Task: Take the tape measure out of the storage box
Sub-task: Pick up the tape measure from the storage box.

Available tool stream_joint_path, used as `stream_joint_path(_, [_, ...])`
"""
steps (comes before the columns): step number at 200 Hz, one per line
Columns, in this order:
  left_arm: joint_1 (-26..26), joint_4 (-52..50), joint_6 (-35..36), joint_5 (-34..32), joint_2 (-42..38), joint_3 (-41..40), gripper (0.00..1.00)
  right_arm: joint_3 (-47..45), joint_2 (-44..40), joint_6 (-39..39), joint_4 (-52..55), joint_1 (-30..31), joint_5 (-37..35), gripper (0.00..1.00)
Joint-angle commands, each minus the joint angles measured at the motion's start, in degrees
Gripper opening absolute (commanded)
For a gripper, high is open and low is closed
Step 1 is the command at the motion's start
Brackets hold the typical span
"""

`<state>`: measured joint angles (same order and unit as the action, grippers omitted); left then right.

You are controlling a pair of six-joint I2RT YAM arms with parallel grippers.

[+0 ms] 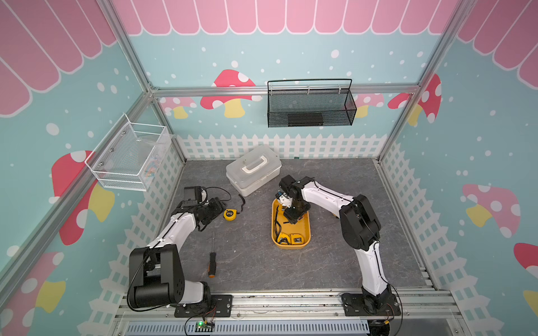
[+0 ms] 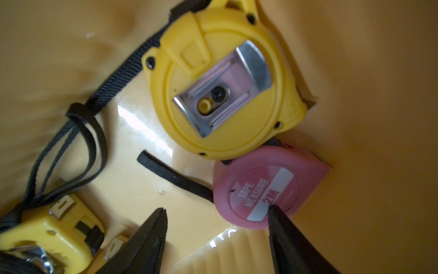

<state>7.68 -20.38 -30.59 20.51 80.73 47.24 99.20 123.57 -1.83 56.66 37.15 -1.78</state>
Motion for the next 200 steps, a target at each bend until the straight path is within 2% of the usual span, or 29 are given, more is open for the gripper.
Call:
stream_joint_path(1, [-0.3, -0.3, 1.1, -0.6, 0.4, -0.4, 0.67, -0.5, -0.2, -1.5, 1.9, 0.8, 1.7, 0.65])
stream_joint_path(119, [-0.7, 0.1, 1.0, -0.8, 1.3, -0.8, 0.67, -6.3, -5.6, -4.7, 1.8, 3.3, 8.7, 0.63])
stream_joint_path(155, [-0.8, 0.2, 1.1, -0.7, 1.2, -0.7, 0.67, -3.4, -5.6, -6.1, 1.9, 3.4, 4.0, 0.79])
stream_joint_path(200, [-0.8, 0.2, 1.1, -0.7, 1.1, -0.8, 0.67, 0.3, -3.4, -11.3, 2.1, 3.2, 1.7, 0.83])
